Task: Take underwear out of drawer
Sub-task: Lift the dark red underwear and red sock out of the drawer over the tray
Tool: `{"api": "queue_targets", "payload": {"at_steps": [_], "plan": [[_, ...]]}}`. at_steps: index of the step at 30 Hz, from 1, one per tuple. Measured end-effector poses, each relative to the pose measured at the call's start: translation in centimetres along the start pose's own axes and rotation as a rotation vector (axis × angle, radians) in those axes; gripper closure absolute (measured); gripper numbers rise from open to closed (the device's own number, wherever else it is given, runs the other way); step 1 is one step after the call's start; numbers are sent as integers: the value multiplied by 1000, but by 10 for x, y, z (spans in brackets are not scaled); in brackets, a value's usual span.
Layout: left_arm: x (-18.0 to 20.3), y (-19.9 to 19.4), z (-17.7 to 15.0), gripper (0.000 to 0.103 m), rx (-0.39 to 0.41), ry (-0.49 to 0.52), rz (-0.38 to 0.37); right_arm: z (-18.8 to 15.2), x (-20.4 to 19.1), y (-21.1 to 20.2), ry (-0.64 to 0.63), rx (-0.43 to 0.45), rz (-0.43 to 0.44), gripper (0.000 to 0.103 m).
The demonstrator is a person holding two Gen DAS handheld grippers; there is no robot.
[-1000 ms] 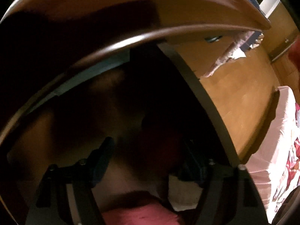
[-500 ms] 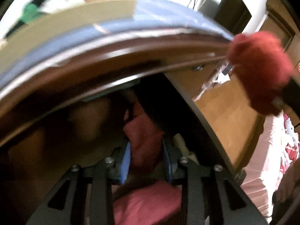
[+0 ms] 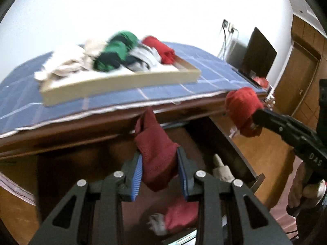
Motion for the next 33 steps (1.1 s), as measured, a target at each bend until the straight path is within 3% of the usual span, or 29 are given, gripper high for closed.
{"api": "queue_targets", "payload": {"at_steps": [9,17,26,33], "plan": [[-50,-68,30,73,148,7,106,34,-67,10,-43,48,115,88],[-81,-93,67,73,237,38,179,69,-114,38,-51,72,163,88],[-119,-63,106,73,204,53,200,94,-131,97,0,57,130,88],[-147,-40,111,73,145,23,227,93,-131,153,66,-26,114,88]]}}
Point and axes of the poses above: each gripper's, at about its wrist camera, not at the fingertips, and y roughly the way its jaws point, x to its right, z to its top, the point moved 10 cm from there along y, roughly the way its jaws point, and after that the axes turned 14 degrees about -z, right-handed, at the moved point
